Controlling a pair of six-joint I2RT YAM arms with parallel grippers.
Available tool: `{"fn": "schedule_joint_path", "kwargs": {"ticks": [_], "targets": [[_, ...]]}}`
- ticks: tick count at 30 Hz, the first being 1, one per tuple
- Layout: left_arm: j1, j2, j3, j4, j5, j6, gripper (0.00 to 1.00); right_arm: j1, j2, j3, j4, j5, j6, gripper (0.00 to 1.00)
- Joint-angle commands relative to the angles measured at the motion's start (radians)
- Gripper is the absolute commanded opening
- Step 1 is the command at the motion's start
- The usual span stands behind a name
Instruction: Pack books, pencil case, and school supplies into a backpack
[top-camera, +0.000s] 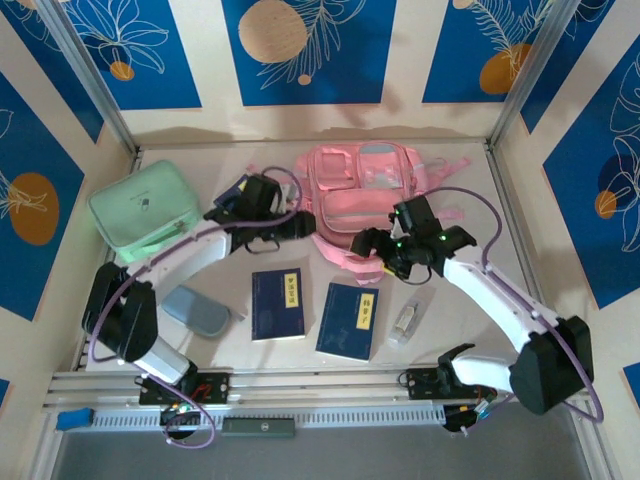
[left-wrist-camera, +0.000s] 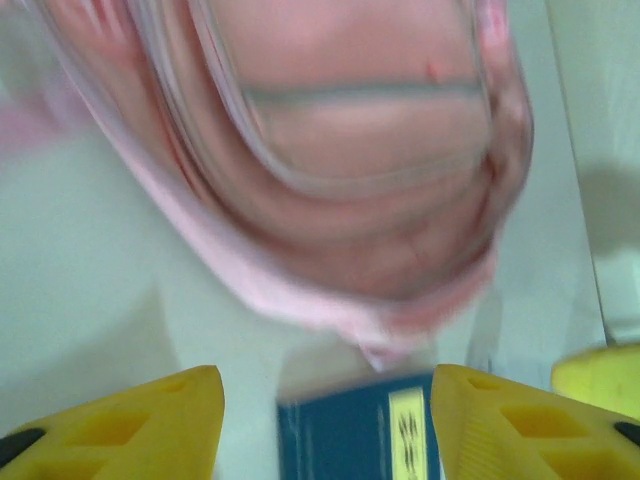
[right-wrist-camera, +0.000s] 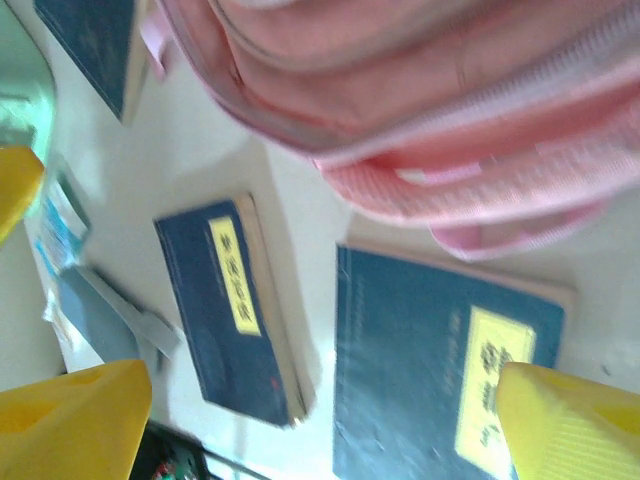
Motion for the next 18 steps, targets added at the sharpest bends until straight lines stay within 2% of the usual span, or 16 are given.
{"fn": "schedule_joint_path", "kwargs": {"ticks": [1, 4, 10, 14, 18], "targets": [[-0.084, -0.071, -0.090, -0.051, -0.008, -0.113, 0.59, 0.028, -0.033, -0.042, -0.178, -0.044, -0.059, 0.89], [-0.180, -0.117, -0.171, -0.015, -0.063, -0.176, 0.61, 0.090, -0.080, -0.113, -0.161, -0.083, -0.019, 0.88], [-0.320, -0.130, -0.262, 0.028, -0.161, -0.261, 0.61, 0.182, -0.097, -0.230, -0.102, -0.059, 0.063, 0.79], [-0.359, -0.092, -0.296, 0.072, -0.181, -0.295, 0.60, 0.218, -0.100, -0.289, -0.064, -0.030, 0.103, 0.73], [-0.387, -0.042, -0.320, 0.154, -0.174, -0.317, 0.53, 0.238, -0.090, -0.358, 0.024, -0.050, 0.143, 0.69]]}}
